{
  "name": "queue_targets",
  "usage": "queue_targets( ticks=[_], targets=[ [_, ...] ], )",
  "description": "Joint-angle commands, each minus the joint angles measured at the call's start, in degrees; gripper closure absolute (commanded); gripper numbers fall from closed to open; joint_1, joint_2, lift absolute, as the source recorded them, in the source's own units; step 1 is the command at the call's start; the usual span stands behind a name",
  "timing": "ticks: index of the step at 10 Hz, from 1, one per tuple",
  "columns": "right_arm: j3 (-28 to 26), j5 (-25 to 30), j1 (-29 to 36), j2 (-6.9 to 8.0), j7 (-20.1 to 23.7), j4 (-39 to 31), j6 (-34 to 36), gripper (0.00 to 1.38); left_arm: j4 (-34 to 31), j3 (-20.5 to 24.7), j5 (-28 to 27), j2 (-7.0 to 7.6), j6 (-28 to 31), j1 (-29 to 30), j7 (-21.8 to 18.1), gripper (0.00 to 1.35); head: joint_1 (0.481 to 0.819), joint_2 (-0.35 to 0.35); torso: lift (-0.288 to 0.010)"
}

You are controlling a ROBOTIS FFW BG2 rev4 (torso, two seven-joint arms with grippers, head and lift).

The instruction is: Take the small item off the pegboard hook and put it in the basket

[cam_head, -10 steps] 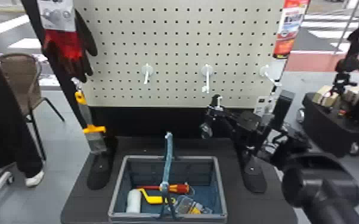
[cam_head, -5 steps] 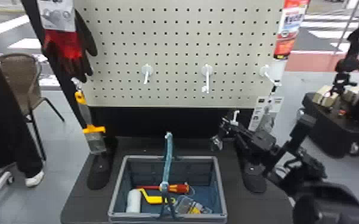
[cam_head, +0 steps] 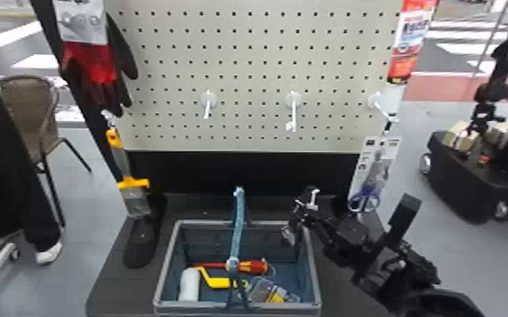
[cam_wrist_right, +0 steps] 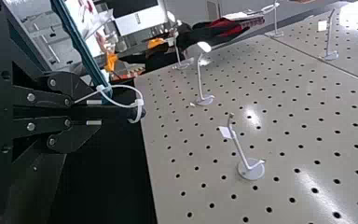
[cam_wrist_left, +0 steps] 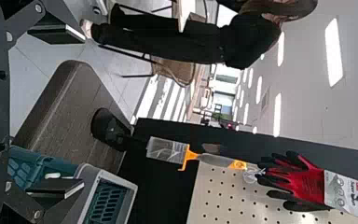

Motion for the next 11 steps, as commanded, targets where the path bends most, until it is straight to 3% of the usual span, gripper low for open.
queue_targets(
  ticks=[1,7,8,10,11],
  targets=[
    [2.2,-1.5,-0.2,-0.02,0.0,1.1,0.0,1.24,0.1,-0.1,0.0,0.08,0.0,-0.1,0.0,0.21,0.549,0.0,-0.1],
    [8.4,-4.8,-1.2,-0.81,0.0,5.6,-0.3,1.24,0.6,-0.2,0.2,-0.01,0.1,-0.2,0.0,0.21,0.549,0.0,-0.1],
    [8.7,-4.9,-1.3,-0.81,0.1,6.3,-0.4,1.19,0.6,-0.3,0.2,-0.01,0.1,-0.2,0.0,0.21,0.549,0.0,-0.1],
    [8.6,-4.9,-1.7,-0.9,0.2,6.5,-0.7,0.29,0.6,-0.3,0.2,-0.01,0.0,-0.2,0.0,0.21,0.549,0.0,-0.1],
    [8.6,-4.8,-1.9,-0.9,0.3,6.5,-1.0,0.05,0.6,-0.3,0.2,-0.01,0.0,-0.2,0.0,0.21,0.549,0.0,-0.1]
  ],
)
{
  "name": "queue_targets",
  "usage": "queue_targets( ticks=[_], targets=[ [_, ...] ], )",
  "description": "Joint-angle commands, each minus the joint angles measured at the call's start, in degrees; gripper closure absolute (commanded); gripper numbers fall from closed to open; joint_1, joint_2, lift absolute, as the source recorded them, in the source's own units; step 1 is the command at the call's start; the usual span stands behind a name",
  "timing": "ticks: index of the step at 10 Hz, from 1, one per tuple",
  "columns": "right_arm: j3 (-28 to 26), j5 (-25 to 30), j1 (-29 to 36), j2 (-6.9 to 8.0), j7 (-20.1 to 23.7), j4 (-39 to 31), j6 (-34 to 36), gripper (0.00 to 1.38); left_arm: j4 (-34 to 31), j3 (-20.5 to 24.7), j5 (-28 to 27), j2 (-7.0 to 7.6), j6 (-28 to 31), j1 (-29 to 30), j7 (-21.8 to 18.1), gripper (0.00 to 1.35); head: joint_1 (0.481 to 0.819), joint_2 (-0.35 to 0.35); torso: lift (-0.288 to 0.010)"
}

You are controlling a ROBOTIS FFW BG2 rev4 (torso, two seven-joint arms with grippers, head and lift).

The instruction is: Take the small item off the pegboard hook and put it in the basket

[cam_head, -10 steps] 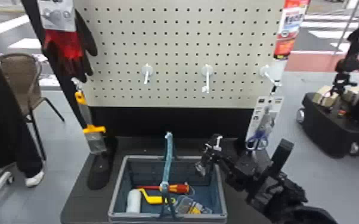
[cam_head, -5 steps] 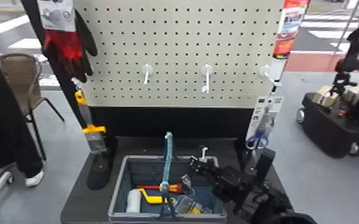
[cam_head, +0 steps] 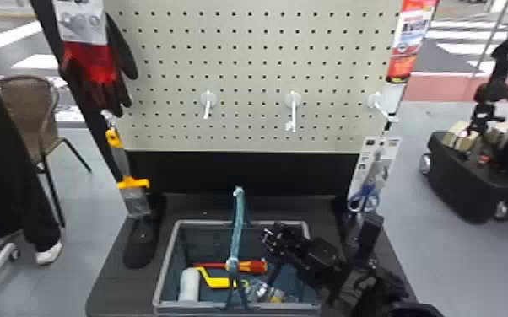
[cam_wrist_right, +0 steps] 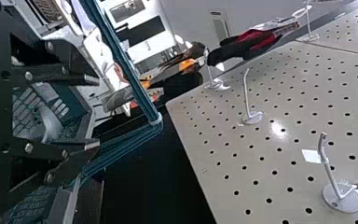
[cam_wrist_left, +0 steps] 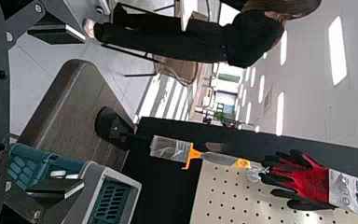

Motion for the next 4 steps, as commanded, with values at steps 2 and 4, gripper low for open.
queue_targets(
  ticks=[2,4],
  targets=[
    [0.0,-0.1,-0.2,-0.09,0.0,0.0,-0.4,0.16,0.0,0.0,0.0,0.0,0.0,0.0,0.0,0.21,0.549,0.0,-0.1],
    [0.0,-0.1,-0.3,-0.09,0.1,0.0,-0.4,0.2,0.0,0.0,0.0,0.0,-0.1,0.0,0.0,0.21,0.549,0.0,-0.1]
  ],
)
